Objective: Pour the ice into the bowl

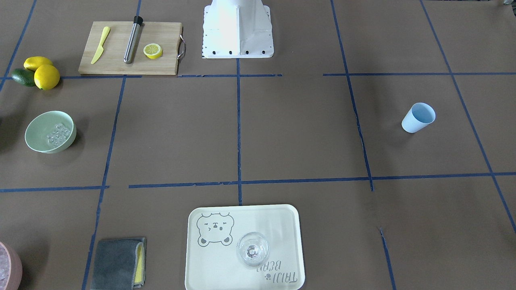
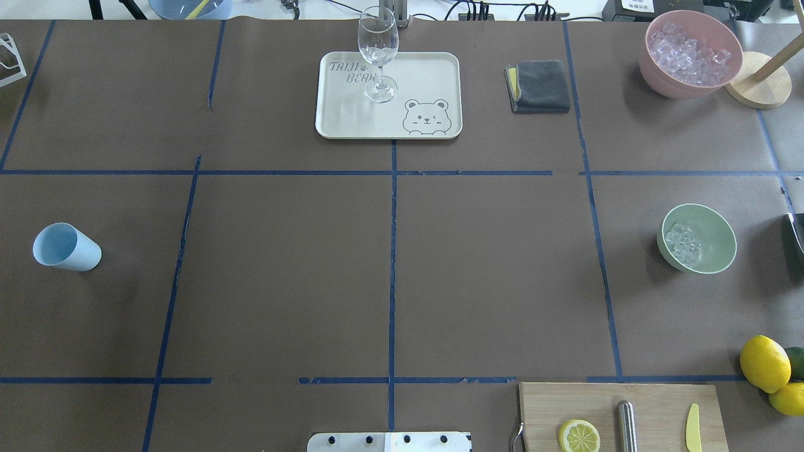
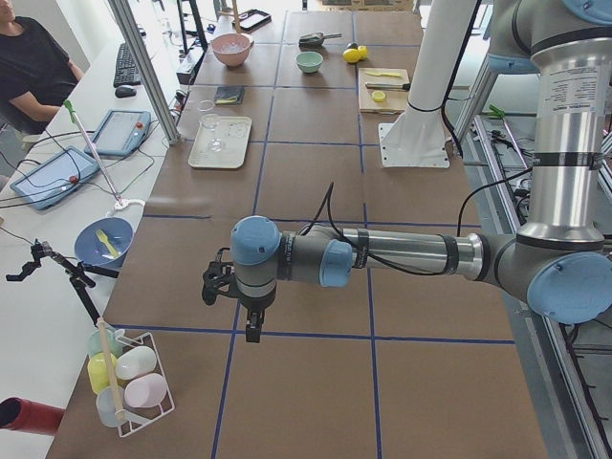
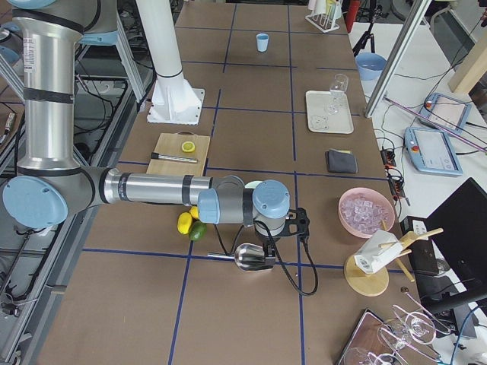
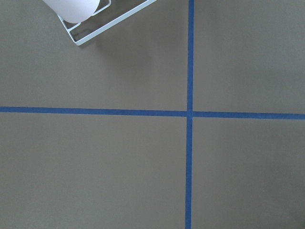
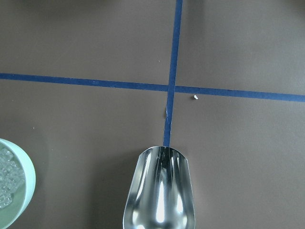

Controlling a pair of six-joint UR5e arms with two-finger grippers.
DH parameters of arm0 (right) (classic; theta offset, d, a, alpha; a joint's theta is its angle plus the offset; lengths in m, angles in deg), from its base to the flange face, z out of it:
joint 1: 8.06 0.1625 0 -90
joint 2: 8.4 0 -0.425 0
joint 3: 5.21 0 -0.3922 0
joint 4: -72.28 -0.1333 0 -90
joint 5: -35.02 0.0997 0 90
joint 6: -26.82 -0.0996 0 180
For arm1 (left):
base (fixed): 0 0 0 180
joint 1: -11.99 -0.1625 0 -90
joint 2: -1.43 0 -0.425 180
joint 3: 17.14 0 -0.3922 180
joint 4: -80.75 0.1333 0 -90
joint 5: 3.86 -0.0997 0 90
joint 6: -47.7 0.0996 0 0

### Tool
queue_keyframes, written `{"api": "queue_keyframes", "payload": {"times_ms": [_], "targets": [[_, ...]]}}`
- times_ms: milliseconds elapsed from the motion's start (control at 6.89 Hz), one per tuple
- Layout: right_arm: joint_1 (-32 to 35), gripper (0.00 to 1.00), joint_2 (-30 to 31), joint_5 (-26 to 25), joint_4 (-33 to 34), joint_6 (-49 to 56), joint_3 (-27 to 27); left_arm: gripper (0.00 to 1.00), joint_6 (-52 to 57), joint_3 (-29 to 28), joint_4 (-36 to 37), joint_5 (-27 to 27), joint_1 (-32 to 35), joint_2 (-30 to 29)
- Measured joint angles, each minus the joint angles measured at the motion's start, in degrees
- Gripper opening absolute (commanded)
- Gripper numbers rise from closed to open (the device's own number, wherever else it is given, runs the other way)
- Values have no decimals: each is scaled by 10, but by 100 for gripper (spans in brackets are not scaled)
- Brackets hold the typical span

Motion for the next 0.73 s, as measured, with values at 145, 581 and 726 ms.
{"api": "queue_keyframes", "payload": {"times_ms": [145,581,726], "targets": [[0,100,-2,0,0,-31,-1,100,7,0,0,0,0,0],[0,100,-3,0,-1,-60,-3,100,10,-1,-1,1,0,0],[0,100,-3,0,-1,-60,-3,100,9,-1,-1,1,0,0]]}}
